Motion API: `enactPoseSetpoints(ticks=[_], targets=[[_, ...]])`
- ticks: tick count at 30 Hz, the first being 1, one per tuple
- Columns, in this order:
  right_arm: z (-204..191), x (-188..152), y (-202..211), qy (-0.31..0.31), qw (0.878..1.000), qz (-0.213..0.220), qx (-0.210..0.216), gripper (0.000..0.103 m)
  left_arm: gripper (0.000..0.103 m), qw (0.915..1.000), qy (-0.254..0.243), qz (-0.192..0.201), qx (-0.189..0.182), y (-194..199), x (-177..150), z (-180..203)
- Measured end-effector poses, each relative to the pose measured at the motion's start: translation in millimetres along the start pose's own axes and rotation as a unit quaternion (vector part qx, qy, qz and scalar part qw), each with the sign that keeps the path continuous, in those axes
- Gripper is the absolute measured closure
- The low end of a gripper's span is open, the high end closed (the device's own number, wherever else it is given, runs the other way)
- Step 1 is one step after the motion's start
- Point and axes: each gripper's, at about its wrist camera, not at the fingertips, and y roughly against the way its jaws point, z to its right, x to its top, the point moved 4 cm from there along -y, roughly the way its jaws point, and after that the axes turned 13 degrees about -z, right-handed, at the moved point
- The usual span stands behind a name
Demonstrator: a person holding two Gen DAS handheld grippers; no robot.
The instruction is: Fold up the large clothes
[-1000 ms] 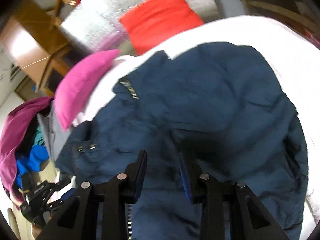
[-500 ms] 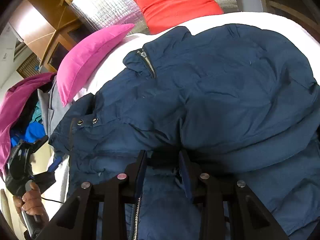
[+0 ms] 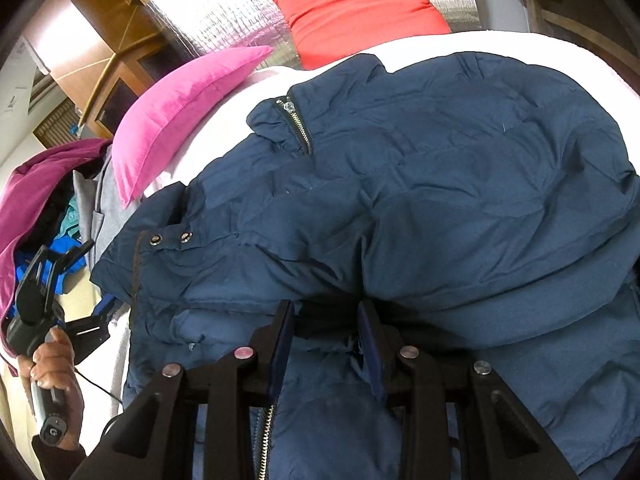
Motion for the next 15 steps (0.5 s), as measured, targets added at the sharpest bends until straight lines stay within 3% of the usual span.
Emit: enactPoseSetpoints(ticks=[2, 5, 9, 15], targets=[[0, 0, 0, 0.0, 1.0, 0.0, 0.0, 0.067, 0.036, 1.0, -0.001, 0.002, 0.002, -3, 2, 1], [0, 0, 0, 0.0, 1.0, -0.001, 0.001, 0.067, 0.062, 0.9998, 0.001, 0.005, 0.018, -7, 6, -1], [0, 0, 0, -0.001, 1.0, -0.003, 0.0, 0.067, 0.075, 0.9996, 0.003, 0.02, 0.021, 0, 5, 2], [1, 2, 6, -0.023, 0.999, 0.007, 0.024, 0.066, 0.08, 0.9942, -0.055, 0.079, 0.046, 34, 2, 34]])
